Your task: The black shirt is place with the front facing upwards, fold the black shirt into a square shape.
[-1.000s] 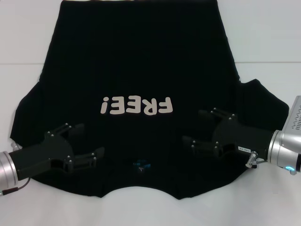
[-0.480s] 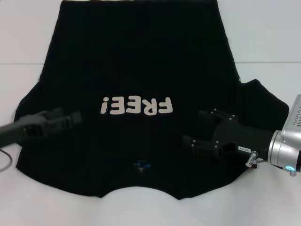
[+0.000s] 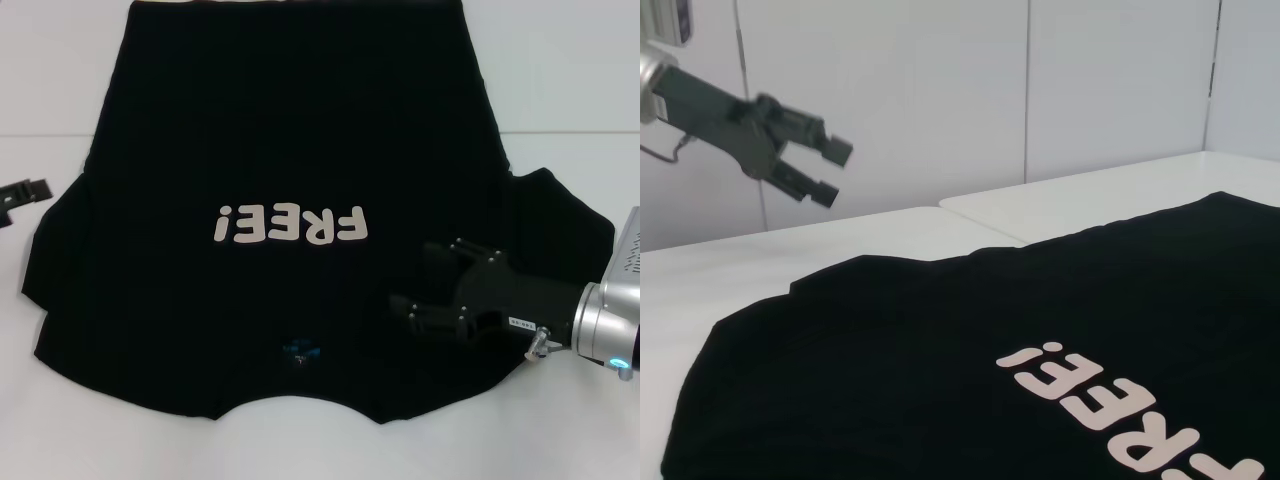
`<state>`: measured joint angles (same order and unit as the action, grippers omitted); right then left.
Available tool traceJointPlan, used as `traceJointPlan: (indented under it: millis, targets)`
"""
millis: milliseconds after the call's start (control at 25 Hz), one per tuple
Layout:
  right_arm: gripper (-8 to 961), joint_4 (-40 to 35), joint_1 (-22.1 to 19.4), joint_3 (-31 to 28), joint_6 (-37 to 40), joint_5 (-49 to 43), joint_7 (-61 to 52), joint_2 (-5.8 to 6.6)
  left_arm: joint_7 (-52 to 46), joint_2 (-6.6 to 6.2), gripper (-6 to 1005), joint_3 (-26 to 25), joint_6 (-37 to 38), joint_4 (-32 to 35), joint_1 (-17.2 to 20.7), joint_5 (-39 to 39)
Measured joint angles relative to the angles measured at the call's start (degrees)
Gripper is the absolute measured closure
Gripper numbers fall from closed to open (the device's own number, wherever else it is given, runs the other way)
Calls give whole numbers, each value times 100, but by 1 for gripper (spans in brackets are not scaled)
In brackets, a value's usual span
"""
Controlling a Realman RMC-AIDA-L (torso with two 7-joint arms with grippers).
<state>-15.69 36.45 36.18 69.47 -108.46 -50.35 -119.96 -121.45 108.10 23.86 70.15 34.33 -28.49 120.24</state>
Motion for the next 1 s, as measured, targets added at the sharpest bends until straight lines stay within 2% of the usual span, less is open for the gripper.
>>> traceJointPlan:
  millis: [360,600,800,1000]
  targets:
    - [28,13,26,11,19,0,-13,-8,329,236,50,47,-1212,-295,-98,448]
    - [28,9,24,34,39,0,-97,-9,534,275,50,46,-1397,-533,-157,457]
    - [28,10,27,85,43,1,-98,-9,649,379,51,42,-1546,-561,-185,461]
    - [29,14,29,85,52,1,-98,-10,687,398,51,40,-1601,-612,-197,464]
